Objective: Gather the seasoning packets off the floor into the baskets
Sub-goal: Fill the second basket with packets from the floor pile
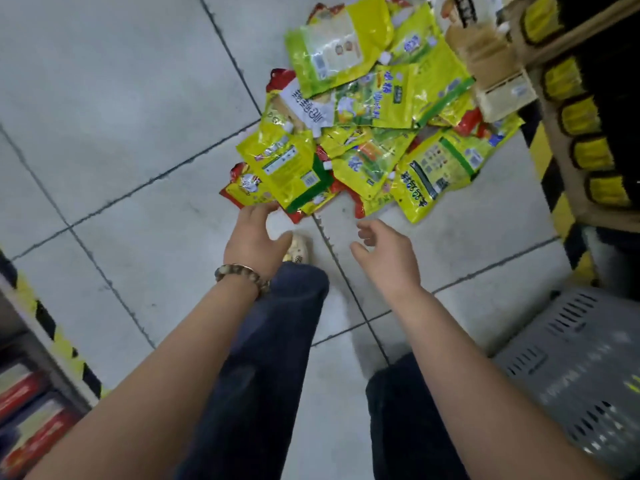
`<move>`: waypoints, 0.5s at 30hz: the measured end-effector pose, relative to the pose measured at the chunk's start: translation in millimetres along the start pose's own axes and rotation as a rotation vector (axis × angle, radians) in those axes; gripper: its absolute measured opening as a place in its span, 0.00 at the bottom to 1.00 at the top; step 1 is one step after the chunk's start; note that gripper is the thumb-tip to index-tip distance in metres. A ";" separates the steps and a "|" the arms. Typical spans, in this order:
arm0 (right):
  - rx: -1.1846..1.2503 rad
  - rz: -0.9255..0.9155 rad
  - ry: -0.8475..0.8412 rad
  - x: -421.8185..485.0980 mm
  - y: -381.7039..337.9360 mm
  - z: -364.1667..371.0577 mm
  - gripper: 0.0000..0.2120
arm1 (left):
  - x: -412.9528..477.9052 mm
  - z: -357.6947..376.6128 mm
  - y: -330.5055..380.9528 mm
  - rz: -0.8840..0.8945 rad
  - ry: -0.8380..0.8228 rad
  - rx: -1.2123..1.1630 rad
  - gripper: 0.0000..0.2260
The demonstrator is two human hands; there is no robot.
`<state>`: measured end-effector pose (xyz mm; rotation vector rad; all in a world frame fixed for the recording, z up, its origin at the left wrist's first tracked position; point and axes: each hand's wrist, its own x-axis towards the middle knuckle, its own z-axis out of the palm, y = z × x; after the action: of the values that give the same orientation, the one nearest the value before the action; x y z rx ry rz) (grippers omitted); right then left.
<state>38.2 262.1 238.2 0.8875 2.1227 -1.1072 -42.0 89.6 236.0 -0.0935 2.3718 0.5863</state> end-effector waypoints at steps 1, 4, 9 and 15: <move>-0.012 -0.010 -0.016 14.5 -10.1 10.0 0.17 | 13.0 -3.0 -12.1 -0.020 0.007 -0.013 0.22; -0.027 -0.026 -0.023 60.8 -28.2 39.4 0.15 | 47.3 2.4 -45.2 -0.066 0.032 -0.061 0.21; -0.042 -0.060 -0.024 166.8 -31.6 95.4 0.23 | 100.2 43.8 -89.4 -0.157 0.042 -0.178 0.19; -0.208 -0.053 0.125 267.1 -30.8 150.3 0.30 | 152.8 87.3 -125.8 -0.239 0.047 -0.308 0.17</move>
<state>-120.7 197.6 -17.7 0.8254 2.3263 -0.8556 -78.3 28.5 31.7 -0.5242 2.2528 0.8336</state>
